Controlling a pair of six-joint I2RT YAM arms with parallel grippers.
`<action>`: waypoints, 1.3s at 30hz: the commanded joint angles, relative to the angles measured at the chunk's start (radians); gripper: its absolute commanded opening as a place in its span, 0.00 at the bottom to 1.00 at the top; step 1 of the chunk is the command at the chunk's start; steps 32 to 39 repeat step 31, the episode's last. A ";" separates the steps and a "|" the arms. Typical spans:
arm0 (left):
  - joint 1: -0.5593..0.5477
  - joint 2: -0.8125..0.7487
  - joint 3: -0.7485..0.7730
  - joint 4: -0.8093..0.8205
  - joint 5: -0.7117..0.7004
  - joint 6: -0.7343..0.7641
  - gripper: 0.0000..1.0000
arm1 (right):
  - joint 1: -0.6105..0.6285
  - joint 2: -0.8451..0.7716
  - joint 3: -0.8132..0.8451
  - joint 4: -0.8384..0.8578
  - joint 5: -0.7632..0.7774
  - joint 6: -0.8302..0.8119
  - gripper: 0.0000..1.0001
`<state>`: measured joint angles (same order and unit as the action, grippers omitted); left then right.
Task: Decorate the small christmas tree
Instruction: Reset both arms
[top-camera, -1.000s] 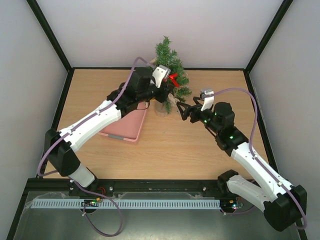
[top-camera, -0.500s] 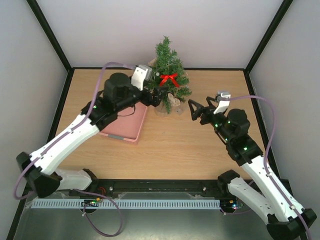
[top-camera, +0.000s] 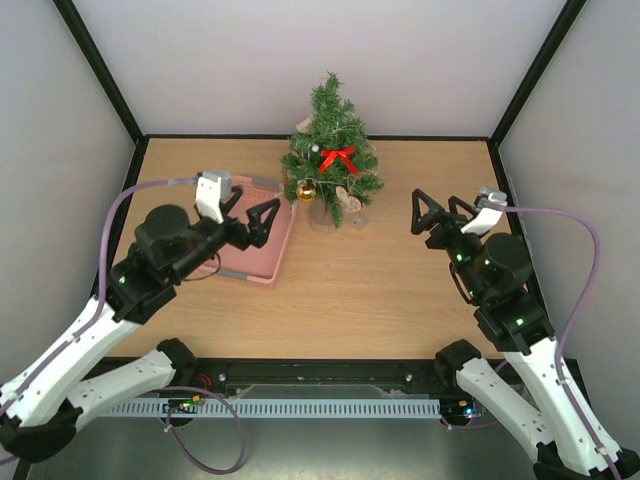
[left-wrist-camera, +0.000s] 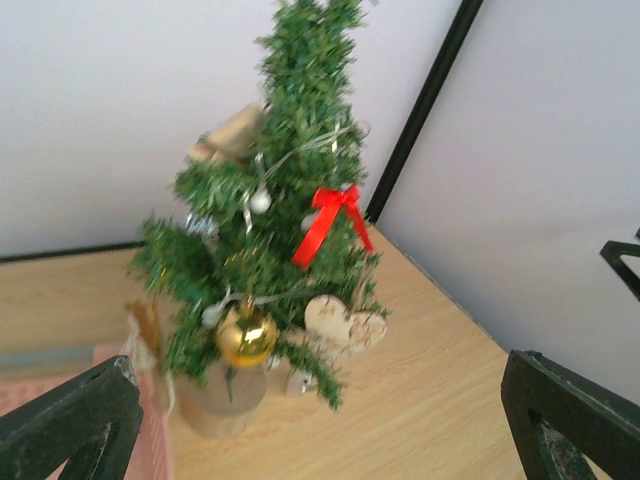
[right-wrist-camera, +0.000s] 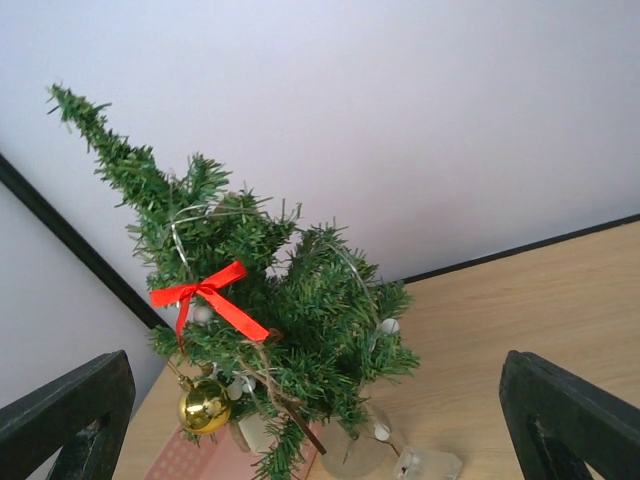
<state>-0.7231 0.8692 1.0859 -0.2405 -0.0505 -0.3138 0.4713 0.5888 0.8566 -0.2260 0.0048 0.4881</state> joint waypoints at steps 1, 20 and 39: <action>0.007 -0.146 -0.127 -0.025 -0.050 -0.104 0.99 | -0.003 -0.033 -0.017 -0.084 0.082 0.062 0.98; 0.007 -0.244 -0.219 -0.033 -0.048 -0.111 0.99 | -0.003 -0.060 -0.055 -0.106 0.079 0.080 0.98; 0.007 -0.228 -0.205 -0.012 -0.040 -0.113 0.99 | -0.004 -0.076 -0.051 -0.117 0.076 0.080 0.98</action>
